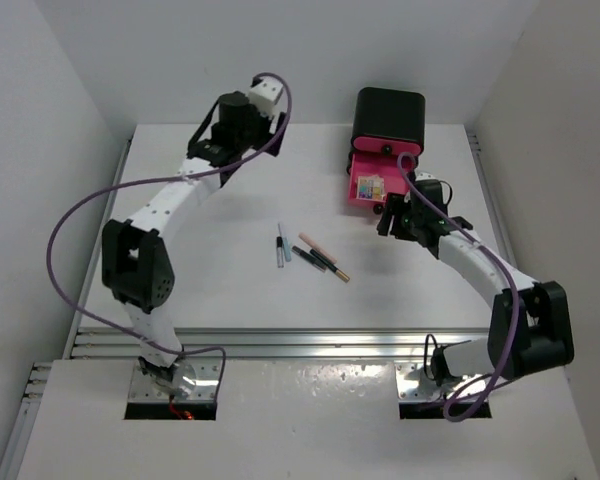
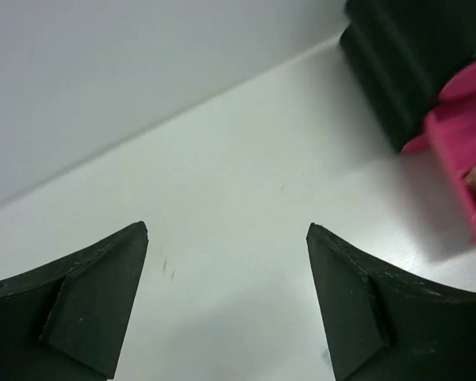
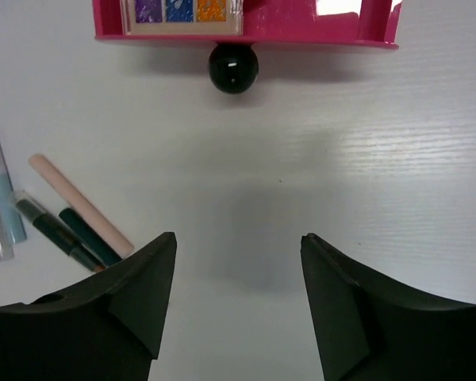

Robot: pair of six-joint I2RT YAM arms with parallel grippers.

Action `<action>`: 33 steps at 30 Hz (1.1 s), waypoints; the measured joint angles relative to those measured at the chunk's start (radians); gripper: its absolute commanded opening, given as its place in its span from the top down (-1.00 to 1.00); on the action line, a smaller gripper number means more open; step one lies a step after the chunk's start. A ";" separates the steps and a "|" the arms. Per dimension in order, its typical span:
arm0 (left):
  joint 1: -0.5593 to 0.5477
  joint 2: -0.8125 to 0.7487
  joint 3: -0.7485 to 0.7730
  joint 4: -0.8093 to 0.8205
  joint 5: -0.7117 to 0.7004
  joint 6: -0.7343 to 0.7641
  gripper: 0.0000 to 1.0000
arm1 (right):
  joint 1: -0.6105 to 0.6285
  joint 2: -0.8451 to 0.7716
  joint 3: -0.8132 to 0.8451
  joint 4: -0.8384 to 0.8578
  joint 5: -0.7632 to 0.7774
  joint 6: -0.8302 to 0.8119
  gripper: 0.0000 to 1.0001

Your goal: Organize the makeup

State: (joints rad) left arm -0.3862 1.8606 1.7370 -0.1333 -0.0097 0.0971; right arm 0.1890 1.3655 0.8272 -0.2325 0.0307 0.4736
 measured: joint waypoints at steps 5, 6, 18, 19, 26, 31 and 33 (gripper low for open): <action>0.069 -0.142 -0.270 -0.039 0.010 -0.045 -0.74 | 0.025 0.118 0.009 0.083 0.066 0.068 -0.33; 0.076 -0.150 -0.304 -0.048 0.014 -0.052 -0.74 | 0.028 0.143 0.013 0.095 0.076 0.076 -0.30; 0.157 -0.154 -0.451 -0.041 0.071 -0.148 -0.74 | 0.085 0.333 0.094 0.252 0.200 0.067 -0.10; 0.159 -0.154 -0.451 -0.036 0.074 -0.151 -0.74 | 0.090 0.338 0.097 0.263 0.215 0.062 -0.07; 0.184 -0.154 -0.454 -0.007 0.092 -0.167 -0.74 | 0.096 0.388 0.124 0.304 0.290 0.041 0.08; 0.201 -0.154 -0.458 0.012 0.095 -0.192 -0.74 | 0.101 0.411 0.146 0.309 0.320 0.023 0.25; 0.201 -0.154 -0.463 0.016 0.098 -0.199 -0.74 | 0.103 0.417 0.153 0.311 0.327 0.020 0.33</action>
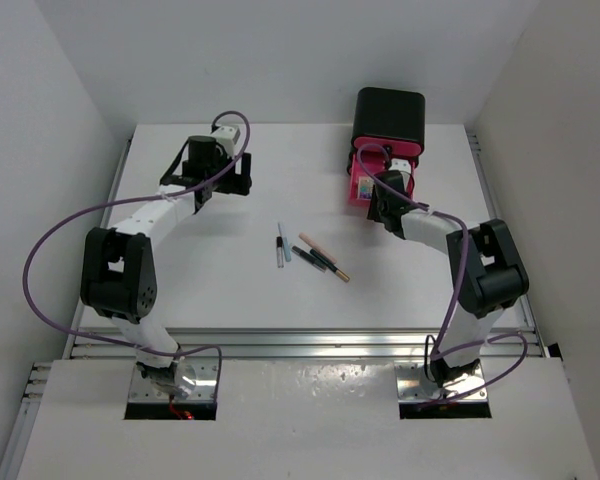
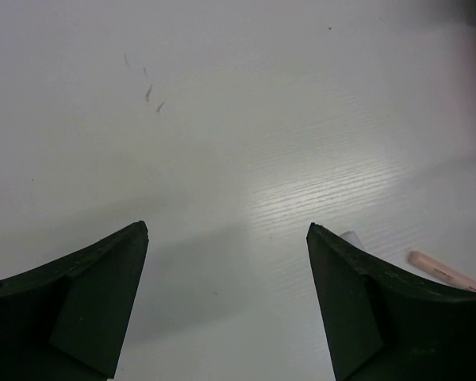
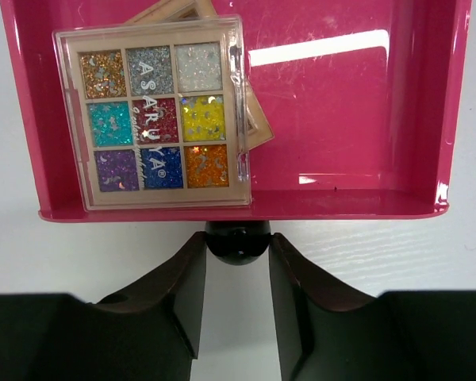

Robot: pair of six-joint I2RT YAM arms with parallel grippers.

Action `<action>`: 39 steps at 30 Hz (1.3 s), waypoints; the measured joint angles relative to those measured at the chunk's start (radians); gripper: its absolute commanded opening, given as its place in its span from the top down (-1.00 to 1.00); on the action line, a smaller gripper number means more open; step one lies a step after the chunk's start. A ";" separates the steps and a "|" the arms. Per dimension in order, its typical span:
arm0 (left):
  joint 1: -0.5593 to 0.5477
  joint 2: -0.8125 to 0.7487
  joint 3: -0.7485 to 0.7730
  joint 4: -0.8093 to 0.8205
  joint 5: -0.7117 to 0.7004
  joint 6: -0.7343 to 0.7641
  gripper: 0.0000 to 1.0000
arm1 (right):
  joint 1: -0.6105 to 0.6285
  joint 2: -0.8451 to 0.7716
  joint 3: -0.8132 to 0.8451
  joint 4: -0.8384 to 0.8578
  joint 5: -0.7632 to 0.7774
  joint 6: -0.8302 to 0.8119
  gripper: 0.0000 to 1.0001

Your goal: Organize the makeup

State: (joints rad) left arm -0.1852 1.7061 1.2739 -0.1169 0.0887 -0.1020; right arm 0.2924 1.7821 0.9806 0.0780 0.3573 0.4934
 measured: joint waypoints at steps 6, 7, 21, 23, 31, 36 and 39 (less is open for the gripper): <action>0.000 -0.001 -0.034 0.010 0.002 -0.016 -0.74 | 0.000 0.018 0.021 -0.010 0.000 -0.002 0.75; 0.000 -0.001 -0.039 0.009 0.002 -0.016 -0.74 | -0.001 0.019 0.023 -0.010 0.000 -0.001 0.80; 0.000 -0.008 -0.054 0.025 0.005 -0.015 -0.74 | -0.009 0.019 0.107 -0.050 0.006 -0.063 1.00; 0.000 -0.008 -0.054 0.026 0.005 -0.014 -0.74 | -0.017 0.019 0.154 -0.052 0.006 -0.079 1.00; 0.001 -0.008 -0.054 0.029 0.005 0.012 -0.74 | -0.050 0.125 0.260 -0.048 -0.002 -0.126 1.00; 0.004 -0.004 -0.047 0.024 0.005 0.027 -0.74 | -0.079 0.214 0.360 0.005 -0.021 -0.166 1.00; 0.004 0.008 -0.026 0.011 0.005 0.035 -0.74 | -0.092 0.257 0.398 0.042 -0.029 -0.190 1.00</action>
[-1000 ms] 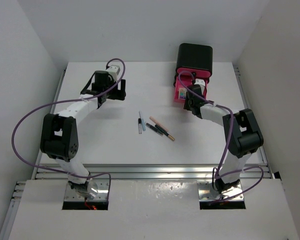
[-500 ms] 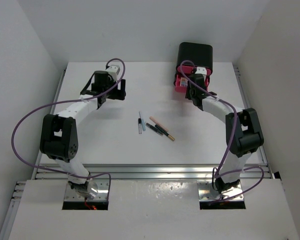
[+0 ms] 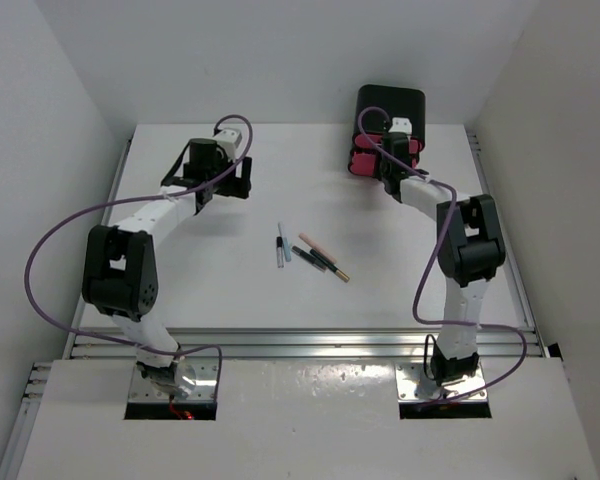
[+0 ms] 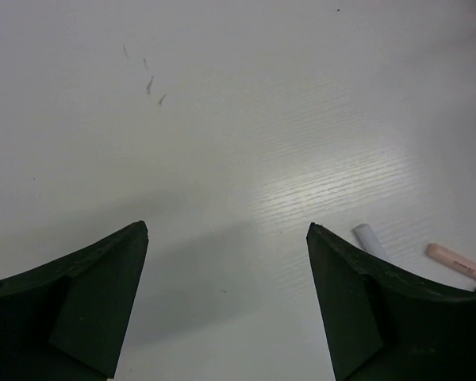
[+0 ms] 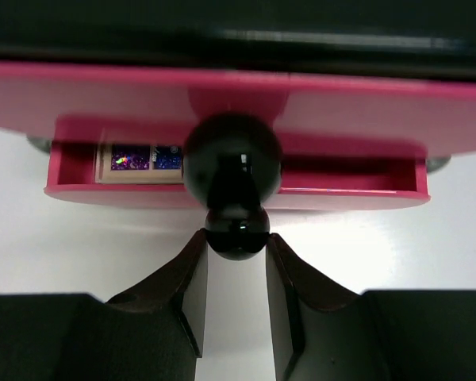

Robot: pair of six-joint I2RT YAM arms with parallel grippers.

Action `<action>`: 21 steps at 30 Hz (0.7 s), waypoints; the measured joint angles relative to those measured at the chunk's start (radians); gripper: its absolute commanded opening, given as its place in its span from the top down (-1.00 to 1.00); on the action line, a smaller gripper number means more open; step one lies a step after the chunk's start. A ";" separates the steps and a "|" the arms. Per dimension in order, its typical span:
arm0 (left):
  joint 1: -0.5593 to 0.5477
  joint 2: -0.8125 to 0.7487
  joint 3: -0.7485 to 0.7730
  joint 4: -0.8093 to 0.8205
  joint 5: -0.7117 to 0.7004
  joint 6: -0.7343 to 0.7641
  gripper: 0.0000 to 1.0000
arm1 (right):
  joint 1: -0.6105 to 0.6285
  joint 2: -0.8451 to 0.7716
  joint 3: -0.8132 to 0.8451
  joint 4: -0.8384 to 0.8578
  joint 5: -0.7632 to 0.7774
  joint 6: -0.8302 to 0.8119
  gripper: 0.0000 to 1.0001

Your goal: Organize the makeup

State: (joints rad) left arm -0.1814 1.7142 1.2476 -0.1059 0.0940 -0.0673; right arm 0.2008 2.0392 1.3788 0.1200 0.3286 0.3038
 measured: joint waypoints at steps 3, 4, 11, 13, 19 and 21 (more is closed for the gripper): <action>0.000 0.022 0.026 -0.009 0.000 0.004 -0.74 | -0.010 0.039 0.042 0.023 -0.003 -0.013 1.00; 0.000 0.031 0.036 -0.013 0.000 0.004 -0.74 | -0.012 0.054 0.059 0.030 -0.005 -0.017 0.96; 0.000 0.096 0.106 -0.037 0.010 0.011 -0.74 | -0.022 0.088 0.087 0.064 -0.018 -0.015 0.14; 0.000 0.109 0.121 -0.043 0.017 0.011 -0.74 | -0.022 0.085 0.068 0.090 -0.020 -0.005 0.08; 0.000 0.140 0.152 -0.055 0.036 0.013 -0.74 | -0.014 0.037 -0.055 0.082 0.004 0.055 -0.15; 0.000 0.147 0.156 -0.061 0.042 0.013 -0.74 | -0.008 0.028 -0.069 0.055 0.015 0.087 -0.19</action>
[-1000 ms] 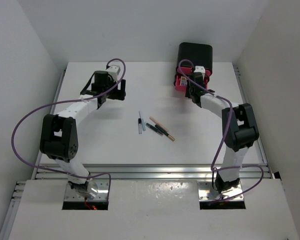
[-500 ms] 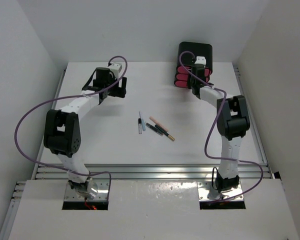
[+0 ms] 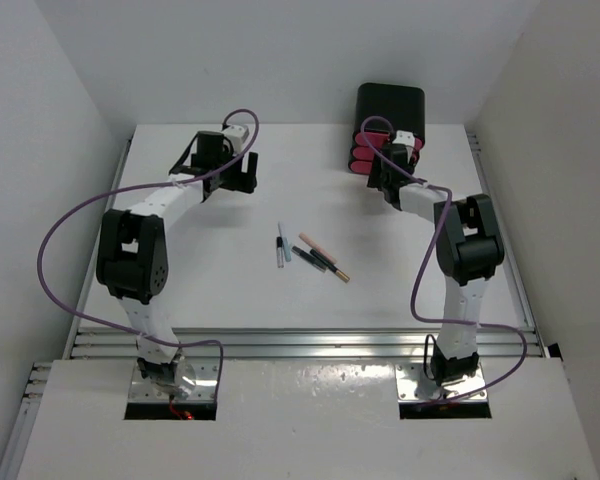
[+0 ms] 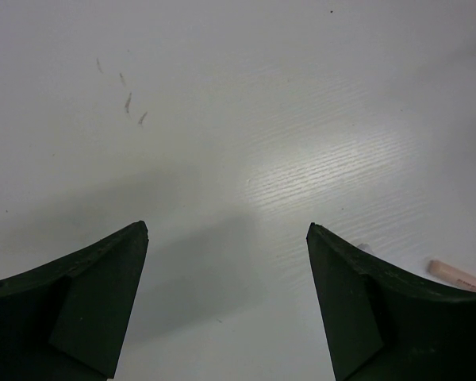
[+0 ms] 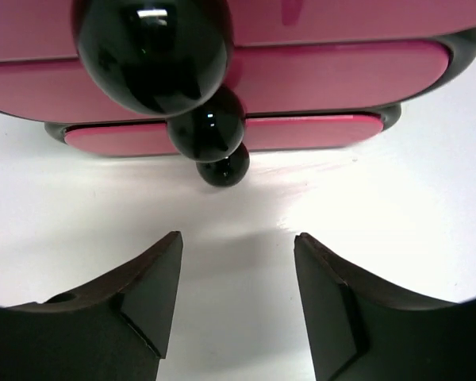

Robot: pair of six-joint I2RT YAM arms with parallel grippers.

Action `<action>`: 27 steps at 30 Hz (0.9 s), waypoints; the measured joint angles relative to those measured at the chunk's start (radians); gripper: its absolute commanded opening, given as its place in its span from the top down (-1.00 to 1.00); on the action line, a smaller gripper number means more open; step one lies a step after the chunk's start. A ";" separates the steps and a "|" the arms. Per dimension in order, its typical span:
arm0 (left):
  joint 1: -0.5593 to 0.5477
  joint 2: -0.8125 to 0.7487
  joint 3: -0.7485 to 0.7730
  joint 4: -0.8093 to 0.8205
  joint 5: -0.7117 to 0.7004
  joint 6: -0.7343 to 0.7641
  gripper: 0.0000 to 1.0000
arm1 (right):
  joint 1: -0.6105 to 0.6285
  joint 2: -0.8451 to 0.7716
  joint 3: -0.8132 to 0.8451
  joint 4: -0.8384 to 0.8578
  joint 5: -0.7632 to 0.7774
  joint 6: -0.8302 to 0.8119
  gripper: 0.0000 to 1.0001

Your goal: Organize the makeup

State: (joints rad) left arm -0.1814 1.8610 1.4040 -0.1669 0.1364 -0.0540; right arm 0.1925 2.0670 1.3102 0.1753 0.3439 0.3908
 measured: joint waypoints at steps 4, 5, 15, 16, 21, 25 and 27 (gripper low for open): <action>0.000 0.015 0.007 -0.005 0.011 0.001 -0.74 | 0.001 0.001 0.003 -0.023 0.014 0.037 -0.21; 0.001 0.018 0.007 -0.006 0.017 0.001 -0.74 | 0.000 0.008 0.013 -0.028 0.017 0.042 -0.21; 0.008 0.023 0.027 -0.013 0.033 0.000 -0.74 | -0.021 0.145 0.168 -0.021 0.057 0.058 -0.19; 0.008 0.024 0.030 -0.012 0.035 0.000 -0.74 | -0.021 0.154 0.174 -0.020 0.056 0.058 -0.19; 0.009 0.025 0.042 -0.012 0.039 -0.003 -0.74 | -0.020 0.173 0.184 -0.020 0.064 0.058 -0.19; 0.014 0.040 0.053 -0.011 0.044 -0.005 -0.74 | -0.020 0.175 0.185 -0.019 0.064 0.058 -0.14; 0.016 0.050 0.054 -0.012 0.045 -0.006 -0.74 | -0.020 0.180 0.193 -0.019 0.063 0.058 -0.10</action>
State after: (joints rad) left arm -0.1654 1.9106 1.4578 -0.1787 0.1814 -0.0605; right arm 0.1726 2.2471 1.5032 0.1566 0.4072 0.4488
